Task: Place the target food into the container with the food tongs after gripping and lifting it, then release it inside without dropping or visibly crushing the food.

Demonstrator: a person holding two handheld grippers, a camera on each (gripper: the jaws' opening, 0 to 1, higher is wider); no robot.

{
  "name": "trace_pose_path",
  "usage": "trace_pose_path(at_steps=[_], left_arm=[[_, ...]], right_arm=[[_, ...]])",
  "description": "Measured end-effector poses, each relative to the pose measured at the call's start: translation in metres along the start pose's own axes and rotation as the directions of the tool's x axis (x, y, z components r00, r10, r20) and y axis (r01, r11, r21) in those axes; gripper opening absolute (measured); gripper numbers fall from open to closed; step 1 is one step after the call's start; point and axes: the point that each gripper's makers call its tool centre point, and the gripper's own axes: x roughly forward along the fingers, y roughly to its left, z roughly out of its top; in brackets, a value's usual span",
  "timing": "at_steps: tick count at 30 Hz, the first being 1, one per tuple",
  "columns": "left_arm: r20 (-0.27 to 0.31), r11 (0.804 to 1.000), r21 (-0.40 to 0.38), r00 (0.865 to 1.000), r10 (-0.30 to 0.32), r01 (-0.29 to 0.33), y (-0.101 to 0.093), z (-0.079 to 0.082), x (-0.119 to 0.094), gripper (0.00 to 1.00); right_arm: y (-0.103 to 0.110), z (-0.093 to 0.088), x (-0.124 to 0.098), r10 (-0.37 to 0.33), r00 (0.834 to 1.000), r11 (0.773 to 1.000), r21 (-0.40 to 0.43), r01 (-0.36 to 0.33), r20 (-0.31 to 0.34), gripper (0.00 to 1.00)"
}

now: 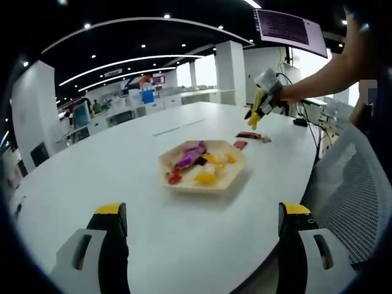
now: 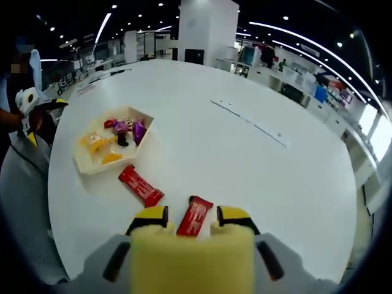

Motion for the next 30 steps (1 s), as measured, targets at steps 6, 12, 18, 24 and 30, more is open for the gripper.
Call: trace_pose_path(at_steps=[6, 12, 18, 24, 30], left_arm=[[-0.009, 1.0, 0.005, 1.0, -0.002, 0.002, 0.0, -0.001, 0.001, 1.0], [-0.016, 1.0, 0.004, 1.0, -0.004, 0.004, -0.001, -0.003, 0.002, 1.0], [-0.017, 1.0, 0.001, 1.0, -0.001, 0.001, 0.001, -0.003, 0.002, 1.0], [-0.018, 1.0, 0.0, 1.0, -0.001, 0.001, 0.001, -0.003, 0.001, 0.99], [-0.022, 1.0, 0.003, 1.0, -0.008, 0.008, -0.001, -0.004, 0.002, 0.99]], right_arm=[[-0.003, -0.002, 0.007, -0.027, 0.999, 1.0, 0.017, 0.027, 0.028, 0.28], [0.0, 0.008, 0.015, -0.039, 0.997, 0.999, 0.027, 0.037, 0.074, 0.29], [0.003, -0.008, 0.024, -0.053, 0.998, 0.997, 0.053, 0.051, 0.029, 0.3], [0.001, -0.016, 0.019, -0.05, 0.999, 0.996, 0.08, 0.048, 0.019, 0.3], [0.001, -0.021, 0.019, -0.042, 0.999, 0.995, 0.085, 0.042, -0.001, 0.29]])
